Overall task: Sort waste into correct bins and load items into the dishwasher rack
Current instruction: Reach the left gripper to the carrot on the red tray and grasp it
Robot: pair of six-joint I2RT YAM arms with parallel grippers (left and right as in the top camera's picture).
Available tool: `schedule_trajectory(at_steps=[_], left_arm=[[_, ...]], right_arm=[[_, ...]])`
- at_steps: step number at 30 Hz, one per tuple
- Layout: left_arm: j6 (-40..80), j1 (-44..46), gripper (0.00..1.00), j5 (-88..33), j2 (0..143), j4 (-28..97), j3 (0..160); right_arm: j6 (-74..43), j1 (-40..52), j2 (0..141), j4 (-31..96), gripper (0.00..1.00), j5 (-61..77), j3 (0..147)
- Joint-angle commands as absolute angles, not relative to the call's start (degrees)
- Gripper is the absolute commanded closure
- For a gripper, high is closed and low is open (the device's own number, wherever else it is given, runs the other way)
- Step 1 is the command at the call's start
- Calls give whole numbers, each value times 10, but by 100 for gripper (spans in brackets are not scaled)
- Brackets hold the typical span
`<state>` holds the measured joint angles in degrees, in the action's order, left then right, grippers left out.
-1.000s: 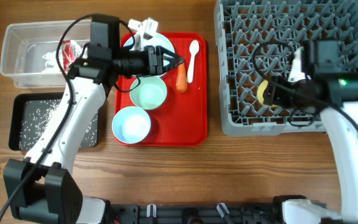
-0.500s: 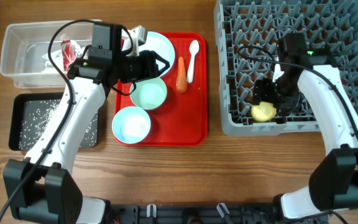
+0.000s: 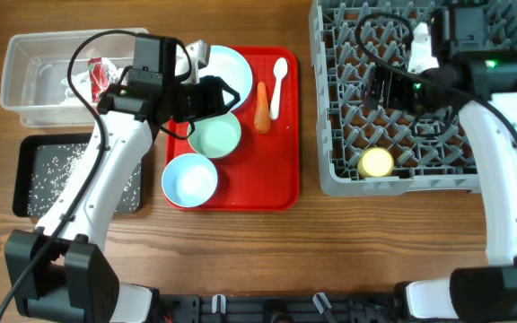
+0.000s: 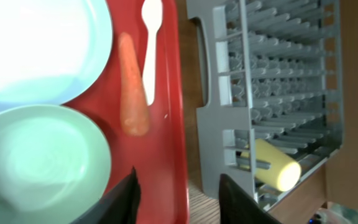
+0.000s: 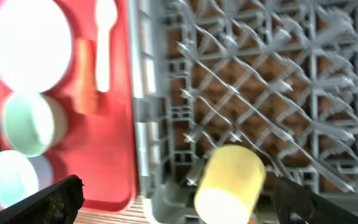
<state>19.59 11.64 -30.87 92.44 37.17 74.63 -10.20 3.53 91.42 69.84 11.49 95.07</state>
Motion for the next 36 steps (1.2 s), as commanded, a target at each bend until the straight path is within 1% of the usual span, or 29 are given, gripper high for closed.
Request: schedule_trajectory(at_steps=[1,4,7,9,10,14,18,19,23,25,26,28,32,33,36], left_arm=[[169,118,65,-253,919,395,750],[169,118,65,-196,919,434,750],[169,118,64,-154,919,464,750],[169,118,62,-133,919,475,750],[169,118,61,-128,919,476,750],[169,149,57,-72,919,466,750],[169,189,52,-12,919,455,750],[169,205,48,5,919,447,750],[169,256,46,41,927,393,750],[169,272,42,77,949,350,750],[160,276,35,80,967,323,750],[112,276,30,76,1013,262,750],[92,276,27,76,1087,173,750],[92,277,24,74,1098,160,750],[89,276,23,49,1126,128,750]], right_arm=[[-92,47,909,666,1,175,956],[-91,50,909,619,0,258,955],[-92,67,909,585,0,270,955],[-108,95,910,552,1,268,955],[-109,110,910,539,1,260,955],[-163,160,910,520,1,147,955],[-171,173,910,516,1,135,955],[-171,173,910,515,1,132,955],[-182,173,909,518,1,98,955],[-182,173,909,520,0,98,955],[-182,172,909,524,1,99,955],[-173,172,909,552,0,98,955],[-161,172,909,628,0,53,955],[-161,172,909,638,0,52,955],[-161,172,909,644,0,53,955]])
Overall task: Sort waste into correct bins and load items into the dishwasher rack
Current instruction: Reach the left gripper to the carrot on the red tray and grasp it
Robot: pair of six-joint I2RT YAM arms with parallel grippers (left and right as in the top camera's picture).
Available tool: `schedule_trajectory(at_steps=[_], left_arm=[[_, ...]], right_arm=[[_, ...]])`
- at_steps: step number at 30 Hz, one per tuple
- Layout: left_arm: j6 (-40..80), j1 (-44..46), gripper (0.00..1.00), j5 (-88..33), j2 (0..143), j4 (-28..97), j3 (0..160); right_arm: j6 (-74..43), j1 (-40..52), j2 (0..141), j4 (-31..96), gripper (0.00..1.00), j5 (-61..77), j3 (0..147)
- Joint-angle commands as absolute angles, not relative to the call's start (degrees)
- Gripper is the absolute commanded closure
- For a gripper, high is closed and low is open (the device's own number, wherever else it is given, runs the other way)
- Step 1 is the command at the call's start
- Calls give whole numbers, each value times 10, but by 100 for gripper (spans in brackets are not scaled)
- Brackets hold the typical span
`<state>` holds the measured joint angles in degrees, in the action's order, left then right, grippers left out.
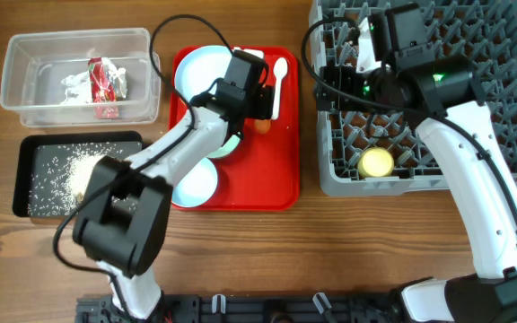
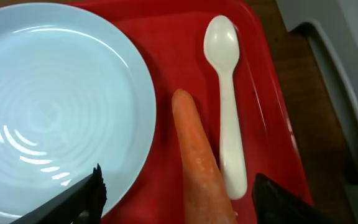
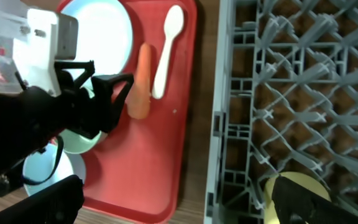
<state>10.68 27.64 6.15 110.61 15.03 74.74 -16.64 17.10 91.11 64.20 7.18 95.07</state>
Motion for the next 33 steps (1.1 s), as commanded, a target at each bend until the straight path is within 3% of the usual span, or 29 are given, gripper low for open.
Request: schedule_trajectory(at_steps=[1,11,16,25,29,31,33], left_arm=[[90,277,23,41,1136,125,750],[91,294,27,32,1180,127,750],[76,301,42,51,1180,128,750],[87,314,40,65,1141,152,780],[183,335,45,65,1121,190,780],[244,345,57,65,1134,209,780],[263,348,58,65,1151,210,780]], right_arm=[[-161,172,909,644,0,53,955],[-161,172,909,643,0,53,955],[-161,172,909,643,1,53,955],[-150,172,909,643,0,48,955],[-152,172,909,642,0,40,955],[-152,172,909,642,0,40,955],[-151,172,909,643,0,40,955]])
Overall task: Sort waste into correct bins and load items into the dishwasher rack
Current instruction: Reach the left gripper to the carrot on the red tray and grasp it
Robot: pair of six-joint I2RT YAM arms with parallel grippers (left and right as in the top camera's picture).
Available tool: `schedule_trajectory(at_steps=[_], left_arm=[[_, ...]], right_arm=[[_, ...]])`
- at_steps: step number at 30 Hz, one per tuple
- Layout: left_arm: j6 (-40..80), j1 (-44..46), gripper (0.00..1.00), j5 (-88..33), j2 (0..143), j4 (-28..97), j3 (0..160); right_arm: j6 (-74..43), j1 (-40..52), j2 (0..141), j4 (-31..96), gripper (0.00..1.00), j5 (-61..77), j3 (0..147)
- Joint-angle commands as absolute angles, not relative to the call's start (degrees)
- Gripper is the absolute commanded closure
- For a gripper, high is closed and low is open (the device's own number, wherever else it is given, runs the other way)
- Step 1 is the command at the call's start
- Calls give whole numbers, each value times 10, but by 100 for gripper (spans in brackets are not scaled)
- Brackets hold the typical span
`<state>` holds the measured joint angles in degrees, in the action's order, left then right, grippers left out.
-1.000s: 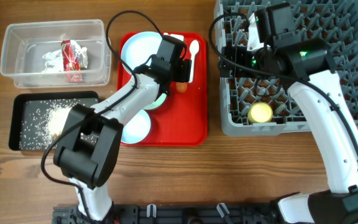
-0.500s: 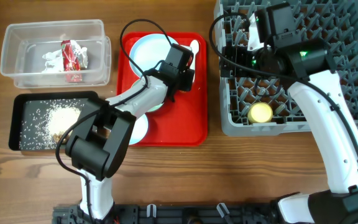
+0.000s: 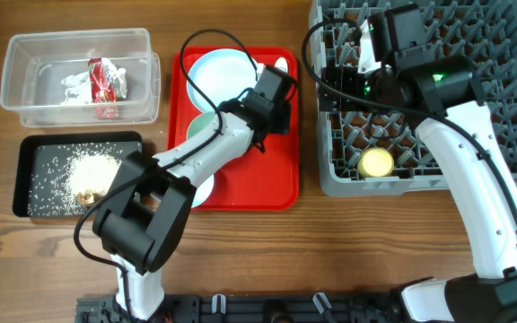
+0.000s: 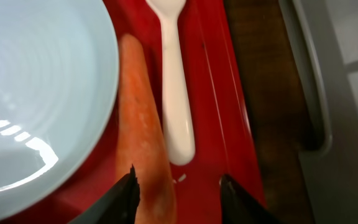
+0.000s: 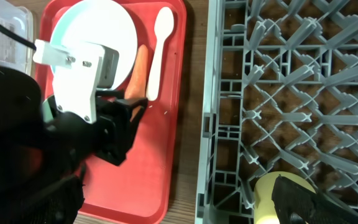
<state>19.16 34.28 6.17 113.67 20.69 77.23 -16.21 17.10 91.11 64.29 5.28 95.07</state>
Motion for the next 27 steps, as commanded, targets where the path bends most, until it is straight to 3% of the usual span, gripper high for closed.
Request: schedule_trajectory(at_steps=[1,9,19,24,27], left_arm=[[265,348,57,70,1159,208,780],[279,342,47,91,1172,198,780],[275,342,42,91,1172,198,780],[275,343,26,91,1172,200,780],[274,343,25,91,1172,202,780]], right_arm=[[-152,172,909,643,0,40,955],[-151,172,909,647,0,40,955],[-151,172,909,646,0,40,955],[-150,172,909,646,0,39,955],[-150,172,909,645,0,38,955]])
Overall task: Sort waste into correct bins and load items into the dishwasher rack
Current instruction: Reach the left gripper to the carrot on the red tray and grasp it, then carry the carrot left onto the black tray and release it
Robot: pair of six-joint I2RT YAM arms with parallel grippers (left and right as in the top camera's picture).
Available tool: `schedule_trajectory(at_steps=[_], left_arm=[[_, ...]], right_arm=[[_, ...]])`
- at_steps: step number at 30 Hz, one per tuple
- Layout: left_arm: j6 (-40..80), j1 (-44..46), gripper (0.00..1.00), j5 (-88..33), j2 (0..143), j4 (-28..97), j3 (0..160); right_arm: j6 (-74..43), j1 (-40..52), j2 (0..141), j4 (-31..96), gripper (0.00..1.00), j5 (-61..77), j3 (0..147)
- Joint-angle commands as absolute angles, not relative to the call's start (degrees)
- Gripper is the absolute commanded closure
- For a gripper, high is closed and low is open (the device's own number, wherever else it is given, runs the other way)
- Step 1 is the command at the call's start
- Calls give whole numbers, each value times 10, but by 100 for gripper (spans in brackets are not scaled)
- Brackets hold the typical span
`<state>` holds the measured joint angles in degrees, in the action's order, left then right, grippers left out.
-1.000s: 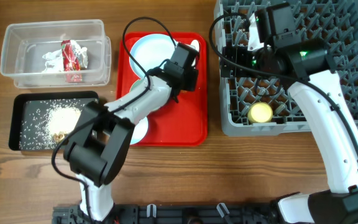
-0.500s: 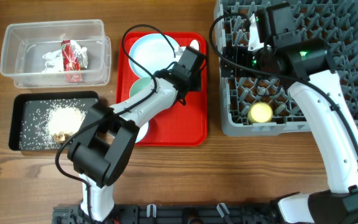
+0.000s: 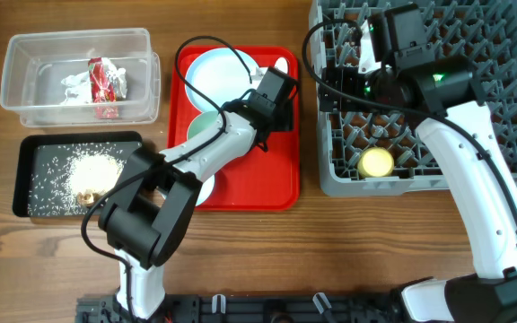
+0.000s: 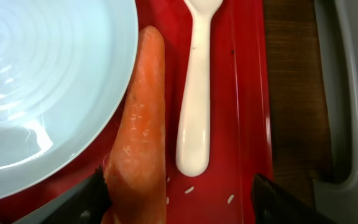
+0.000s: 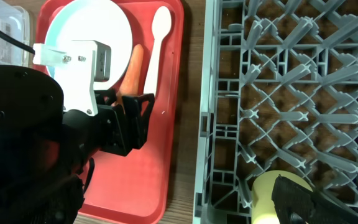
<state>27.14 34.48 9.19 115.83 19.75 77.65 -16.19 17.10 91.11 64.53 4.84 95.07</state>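
An orange carrot (image 4: 138, 130) lies on the red tray (image 4: 247, 124) between a pale blue plate (image 4: 42, 81) and a white spoon (image 4: 197, 87). My left gripper (image 4: 179, 205) hangs low over the tray, open wide, its left finger (image 4: 73, 205) against the carrot's thick end. From overhead the left gripper (image 3: 270, 100) covers most of the carrot. My right gripper (image 5: 182, 208) is open and holds nothing above the left side of the grey dishwasher rack (image 3: 330, 175). A yellow cup (image 3: 376, 161) lies in the rack's near left corner.
A clear bin (image 3: 25, 99) with wrappers stands at the back left. In front of it is a black tray (image 3: 39, 148) with rice. A green bowl (image 3: 203, 127) and a blue bowl (image 3: 205, 187) on the red tray are partly hidden by my left arm.
The left jaws stand wider apart than before, and the carrot's thick end now lies just inside the left finger. The right arm has not moved.
At first my left gripper was over the green bowl on the tray's left side and the right gripper over the rack's middle. Then the left gripper was above the carrot and spoon, the right at the rack's left side. The left then hung lower at the carrot.
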Motion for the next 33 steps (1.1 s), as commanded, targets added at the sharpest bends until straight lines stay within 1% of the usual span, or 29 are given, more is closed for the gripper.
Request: schedule_trajectory(at_steps=[1,4,7,12,24,27,33], left_arm=[[275,343,25,91,1172,202,780],[274,343,28,91,1172,202,780],[274,343,35,91,1172,204,780],[274,343,41,91,1172,209,780],[275,343,42,88,1181,213,780],[274,343,43,60,1182,213,780],[275,343,43,58,1188,213,780]], right_arm=[[-150,172,909,645,0,38,955],[-150,172,909,646,0,38,955],[-150,172,909,645,0,38,955],[-150,172,909,646,0,38,955],[-150,172,909,648,0,38,955],[-150,172,909,647,0,38,955],[-150,172,909,646,0,38,955]])
